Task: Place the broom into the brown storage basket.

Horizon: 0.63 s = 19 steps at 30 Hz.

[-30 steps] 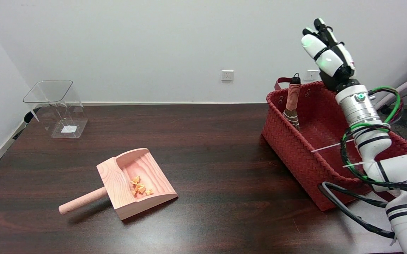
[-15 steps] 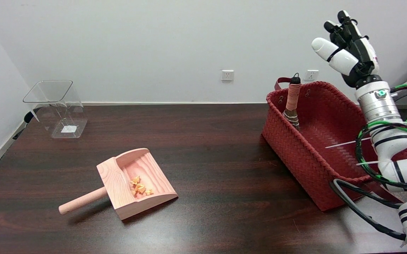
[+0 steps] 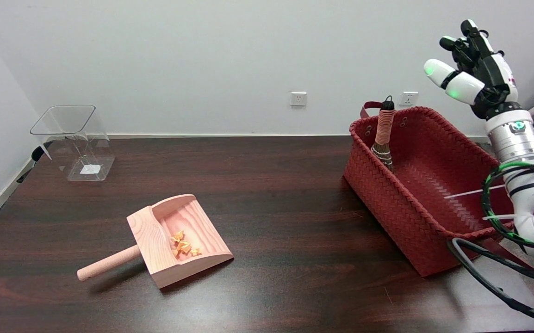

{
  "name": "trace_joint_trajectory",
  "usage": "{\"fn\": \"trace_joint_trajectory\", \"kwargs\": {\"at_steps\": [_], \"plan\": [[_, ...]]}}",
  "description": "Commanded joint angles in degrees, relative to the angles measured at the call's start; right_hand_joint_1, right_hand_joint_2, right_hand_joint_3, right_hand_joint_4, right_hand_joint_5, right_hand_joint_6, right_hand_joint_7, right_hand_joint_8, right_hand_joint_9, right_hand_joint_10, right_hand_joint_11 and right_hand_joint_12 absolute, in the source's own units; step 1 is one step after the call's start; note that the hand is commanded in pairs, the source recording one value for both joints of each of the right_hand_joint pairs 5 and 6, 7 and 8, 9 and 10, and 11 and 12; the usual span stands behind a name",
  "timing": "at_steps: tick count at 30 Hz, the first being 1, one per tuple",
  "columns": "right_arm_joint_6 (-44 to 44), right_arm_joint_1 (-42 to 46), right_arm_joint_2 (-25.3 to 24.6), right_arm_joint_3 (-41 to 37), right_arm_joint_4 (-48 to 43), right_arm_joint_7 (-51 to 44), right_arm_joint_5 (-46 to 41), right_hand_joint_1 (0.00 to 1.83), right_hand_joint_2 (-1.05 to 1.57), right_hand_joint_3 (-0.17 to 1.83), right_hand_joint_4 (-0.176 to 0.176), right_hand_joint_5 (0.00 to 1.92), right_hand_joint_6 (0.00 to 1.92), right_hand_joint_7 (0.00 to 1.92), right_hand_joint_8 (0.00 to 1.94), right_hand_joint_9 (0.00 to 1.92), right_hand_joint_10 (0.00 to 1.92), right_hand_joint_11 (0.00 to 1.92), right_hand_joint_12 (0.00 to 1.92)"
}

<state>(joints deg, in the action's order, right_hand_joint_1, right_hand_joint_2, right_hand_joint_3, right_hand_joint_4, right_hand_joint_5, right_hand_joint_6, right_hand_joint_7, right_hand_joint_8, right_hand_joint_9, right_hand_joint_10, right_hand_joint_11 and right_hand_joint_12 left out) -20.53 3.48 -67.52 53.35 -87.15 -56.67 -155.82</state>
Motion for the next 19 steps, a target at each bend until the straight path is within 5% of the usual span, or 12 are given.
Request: {"fn": "trace_joint_trajectory", "kwargs": {"at_steps": [1, 19], "plan": [[0.3, 7.4, -0.4, -5.8, 0.0, -1.1, 0.8, 1.05, 0.93, 0.24, 0.0, 0.05, 0.05, 0.35, 0.35, 0.05, 0.05, 0.05, 0.05], [-3.1, 10.3, -1.7, -5.8, -1.4, -1.1, 0.3, 1.06, 0.93, 0.39, 0.0, 0.06, 0.06, 0.36, 0.36, 0.06, 0.06, 0.06, 0.06]]}}
